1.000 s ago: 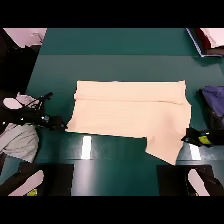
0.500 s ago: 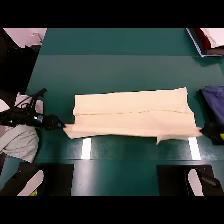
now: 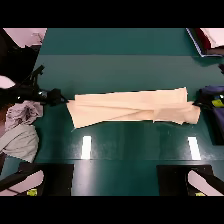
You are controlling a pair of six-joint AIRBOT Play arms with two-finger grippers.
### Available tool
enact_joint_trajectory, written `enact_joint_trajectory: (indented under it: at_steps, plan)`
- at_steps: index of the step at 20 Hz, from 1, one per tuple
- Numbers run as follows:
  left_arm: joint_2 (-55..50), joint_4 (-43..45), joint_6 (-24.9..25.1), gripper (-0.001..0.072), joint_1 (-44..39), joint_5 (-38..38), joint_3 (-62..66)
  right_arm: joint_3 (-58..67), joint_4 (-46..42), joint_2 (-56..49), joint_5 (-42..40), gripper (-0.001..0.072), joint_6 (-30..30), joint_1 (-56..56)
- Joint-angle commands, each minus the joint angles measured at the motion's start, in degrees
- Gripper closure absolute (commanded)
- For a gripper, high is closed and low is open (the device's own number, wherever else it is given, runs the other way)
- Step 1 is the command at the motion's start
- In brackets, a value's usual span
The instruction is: Fold the shirts.
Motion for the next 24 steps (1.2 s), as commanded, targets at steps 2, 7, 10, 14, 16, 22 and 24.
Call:
enact_joint_trajectory:
  at_steps: [2, 7, 10, 14, 16, 22, 24]
  plan:
    - [-10.8, -0.4, 1.1, 0.0685, -3.8, 6.2, 9.0, 9.4, -1.6, -12.6, -1.4, 0.0697, 2.5, 3.0]
    - [-14.2, -0.5, 1.1, 0.0684, -3.6, 12.0, 12.8, 16.0, -1.1, -20.3, -1.5, 0.0696, 2.5, 3.0]
    - [-14.2, -0.5, 0.1, 0.0196, -3.6, 13.9, 12.8, 19.2, -0.2, -23.5, -1.6, 0.0561, 2.5, 3.0]
    - [-14.2, -0.9, -0.5, 0.0152, -3.6, 8.1, 15.2, 22.2, 9.6, -24.6, 2.2, 0.0189, -1.6, -0.9]
    - [-14.2, -1.1, -0.5, 0.0167, -3.8, 1.9, 16.9, 20.7, 11.9, -23.6, 6.1, 0.0189, -4.7, -5.0]
    - [-14.2, -2.0, 0.9, 0.0675, -6.4, -3.0, 17.0, 8.7, 13.7, -24.5, 5.7, 0.0098, -8.8, -19.5]
    - [-14.2, -2.0, 0.9, 0.0676, -9.2, -1.4, 17.0, 7.3, 18.5, -27.7, 6.6, 0.0098, -12.5, -22.5]
